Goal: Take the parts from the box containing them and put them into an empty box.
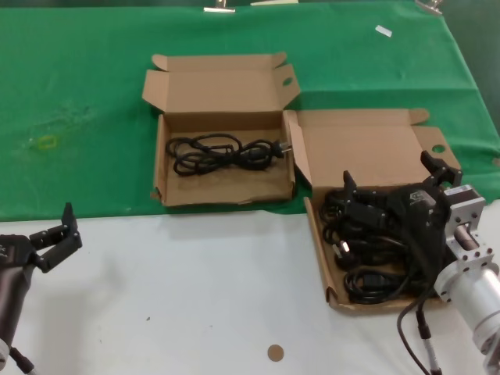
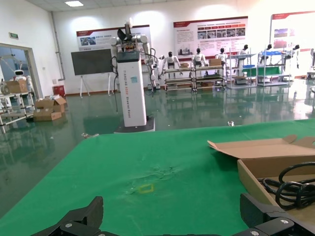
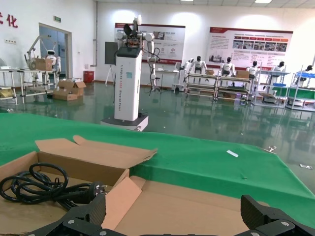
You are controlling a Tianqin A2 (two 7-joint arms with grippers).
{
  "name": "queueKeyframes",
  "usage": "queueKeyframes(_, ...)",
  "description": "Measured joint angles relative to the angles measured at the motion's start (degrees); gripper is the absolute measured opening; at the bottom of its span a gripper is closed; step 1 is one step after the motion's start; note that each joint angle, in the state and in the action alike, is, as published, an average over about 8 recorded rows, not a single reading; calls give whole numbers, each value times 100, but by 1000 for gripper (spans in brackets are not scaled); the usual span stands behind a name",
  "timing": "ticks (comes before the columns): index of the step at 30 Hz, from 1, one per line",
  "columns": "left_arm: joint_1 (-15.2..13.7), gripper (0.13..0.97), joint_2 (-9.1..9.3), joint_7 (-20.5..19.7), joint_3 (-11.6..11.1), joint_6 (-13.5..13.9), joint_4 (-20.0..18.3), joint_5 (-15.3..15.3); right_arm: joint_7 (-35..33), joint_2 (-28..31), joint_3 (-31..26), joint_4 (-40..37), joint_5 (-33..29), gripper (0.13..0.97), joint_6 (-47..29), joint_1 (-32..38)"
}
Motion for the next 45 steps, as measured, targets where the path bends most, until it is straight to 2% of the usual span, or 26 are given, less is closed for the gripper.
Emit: queueKeyframes(45, 0, 966, 0, 0, 0, 0, 0, 0, 0, 0, 0, 0, 0, 966, 0, 0)
